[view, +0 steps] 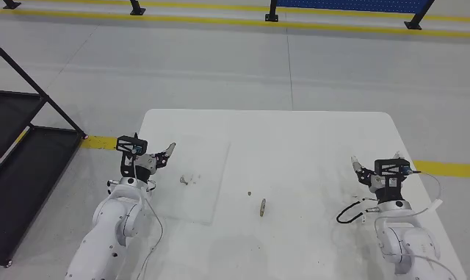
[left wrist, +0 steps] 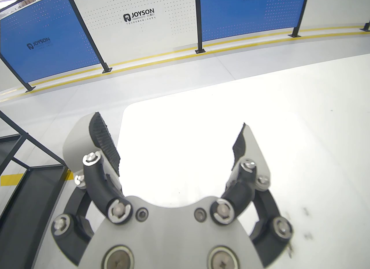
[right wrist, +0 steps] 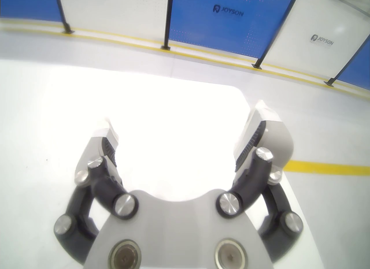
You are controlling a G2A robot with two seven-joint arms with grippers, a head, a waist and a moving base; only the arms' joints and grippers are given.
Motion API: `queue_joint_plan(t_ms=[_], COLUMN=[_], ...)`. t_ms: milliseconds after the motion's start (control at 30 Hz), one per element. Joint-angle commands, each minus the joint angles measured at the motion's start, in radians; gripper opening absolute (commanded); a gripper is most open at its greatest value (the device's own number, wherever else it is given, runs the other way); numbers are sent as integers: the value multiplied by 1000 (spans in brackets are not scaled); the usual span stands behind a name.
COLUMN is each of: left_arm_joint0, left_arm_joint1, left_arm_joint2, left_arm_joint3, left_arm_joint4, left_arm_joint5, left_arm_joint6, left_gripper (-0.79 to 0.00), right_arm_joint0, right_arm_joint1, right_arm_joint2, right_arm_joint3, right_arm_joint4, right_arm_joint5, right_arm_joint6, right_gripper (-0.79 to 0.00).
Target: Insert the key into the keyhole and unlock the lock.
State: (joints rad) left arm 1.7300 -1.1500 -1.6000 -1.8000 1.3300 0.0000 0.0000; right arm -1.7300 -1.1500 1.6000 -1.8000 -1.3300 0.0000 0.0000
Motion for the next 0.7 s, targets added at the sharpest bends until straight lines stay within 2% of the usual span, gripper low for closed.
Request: queue_joint_plan(t_ms=[0,500,667], left_arm_joint0=[0,-1,-20], left_arm_joint1=[0,-1,-2], left_arm_joint2=[0,0,-32], left_arm_joint3=[0,-4,-105], left_arm_joint4=[0,-11,-80], left_arm_joint5=[0,-1,17], left_arm_joint6=[0,-4,-150], left_gripper=[-1,0,0], right_arm_joint0=[0,0,0], right_arm_joint1=[0,0,0], right_arm_joint2=[0,0,0], right_arm_joint3=[0,0,0], right_arm_joint4=[0,0,0], right_arm_joint5=[0,0,0], right_arm_joint6=[0,0,0], right_gripper=[-1,0,0])
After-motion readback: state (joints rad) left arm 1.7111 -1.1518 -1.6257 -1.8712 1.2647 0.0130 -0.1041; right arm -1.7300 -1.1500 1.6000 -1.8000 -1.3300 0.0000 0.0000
